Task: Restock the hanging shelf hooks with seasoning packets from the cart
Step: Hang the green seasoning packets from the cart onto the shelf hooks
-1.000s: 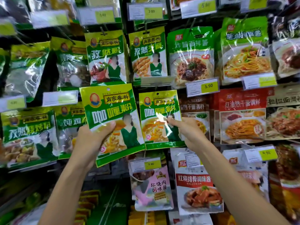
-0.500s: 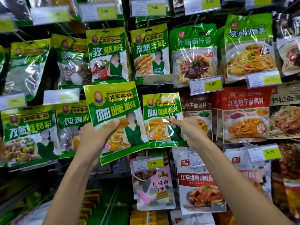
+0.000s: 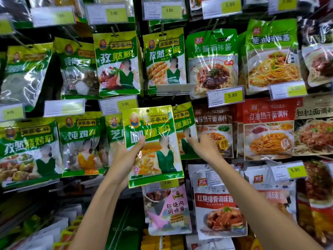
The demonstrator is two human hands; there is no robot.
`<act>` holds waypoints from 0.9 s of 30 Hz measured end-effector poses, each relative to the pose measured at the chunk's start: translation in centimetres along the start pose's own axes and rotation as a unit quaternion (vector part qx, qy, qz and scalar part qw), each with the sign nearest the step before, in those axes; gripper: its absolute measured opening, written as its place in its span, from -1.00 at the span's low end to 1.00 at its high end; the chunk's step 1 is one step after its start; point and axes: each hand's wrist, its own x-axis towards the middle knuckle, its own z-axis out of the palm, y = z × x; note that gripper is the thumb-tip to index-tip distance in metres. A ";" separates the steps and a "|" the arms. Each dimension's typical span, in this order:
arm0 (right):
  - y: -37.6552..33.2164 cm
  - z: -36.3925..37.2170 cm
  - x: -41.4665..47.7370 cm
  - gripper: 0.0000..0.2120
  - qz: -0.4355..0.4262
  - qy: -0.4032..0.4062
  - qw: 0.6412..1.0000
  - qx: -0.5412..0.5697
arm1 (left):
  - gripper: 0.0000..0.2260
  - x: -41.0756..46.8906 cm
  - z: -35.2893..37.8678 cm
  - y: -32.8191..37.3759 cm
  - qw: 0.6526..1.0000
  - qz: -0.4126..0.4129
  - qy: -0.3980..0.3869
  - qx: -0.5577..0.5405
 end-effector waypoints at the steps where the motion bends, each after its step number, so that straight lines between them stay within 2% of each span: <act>1: 0.4 -0.6 -0.8 -0.64 -0.031 0.032 0.997 -0.065 | 0.08 0.1 0.5 -0.1 1.000 -0.005 -0.004 -0.002; 2: 0.8 -1.4 -1.6 -0.71 -0.057 0.079 0.990 -0.100 | 0.14 0.4 1.0 -0.2 1.000 -0.012 -0.010 -0.003; 4: 0.9 -3.3 -3.2 -0.84 -0.135 0.188 0.970 -0.076 | 0.19 0.8 2.2 -0.3 1.000 -0.021 -0.021 -0.002; 6: -0.1 -5.5 -4.1 -0.88 -0.250 0.284 0.924 -0.048 | 0.06 1.4 3.6 -0.2 0.999 -0.023 -0.036 -0.010; 8: -1.2 -7.5 -3.7 -0.85 -0.335 0.345 0.874 -0.075 | -0.12 1.9 5.0 0.1 0.999 -0.016 -0.042 -0.017; 9: -1.7 -8.3 -3.0 -0.83 -0.360 0.362 0.854 -0.100 | -0.06 2.2 5.6 0.1 0.999 -0.018 -0.043 -0.017; 11: -2.3 -9.3 -1.5 -0.79 -0.392 0.375 0.826 -0.151 | 0.10 2.9 6.5 0.0 0.998 -0.027 -0.058 -0.007; 14: -2.3 -9.7 1.0 -0.71 -0.396 0.358 0.818 -0.214 | 0.15 3.8 7.2 -0.3 0.997 -0.032 -0.066 -0.007; 17: -1.5 -9.2 2.7 -0.66 -0.388 0.333 0.822 -0.249 | 0.03 4.2 7.6 -0.6 0.998 -0.028 -0.060 -0.019; 20: -0.8 -8.5 3.3 -0.65 -0.390 0.317 0.827 -0.251 | -0.27 4.8 7.8 -1.0 0.998 -0.015 -0.057 -0.024; 21: -0.6 -8.4 3.4 -0.65 -0.391 0.315 0.828 -0.250 | -0.27 4.8 7.8 -1.0 0.998 -0.017 -0.055 -0.025; 24: -0.3 -8.1 3.7 -0.66 -0.393 0.315 0.830 -0.241 | -0.04 5.1 7.8 -1.6 0.997 -0.039 -0.055 -0.026; 27: -0.4 -8.2 3.9 -0.66 -0.395 0.313 0.832 -0.234 | -0.09 5.2 7.6 -2.0 0.998 -0.043 -0.041 -0.007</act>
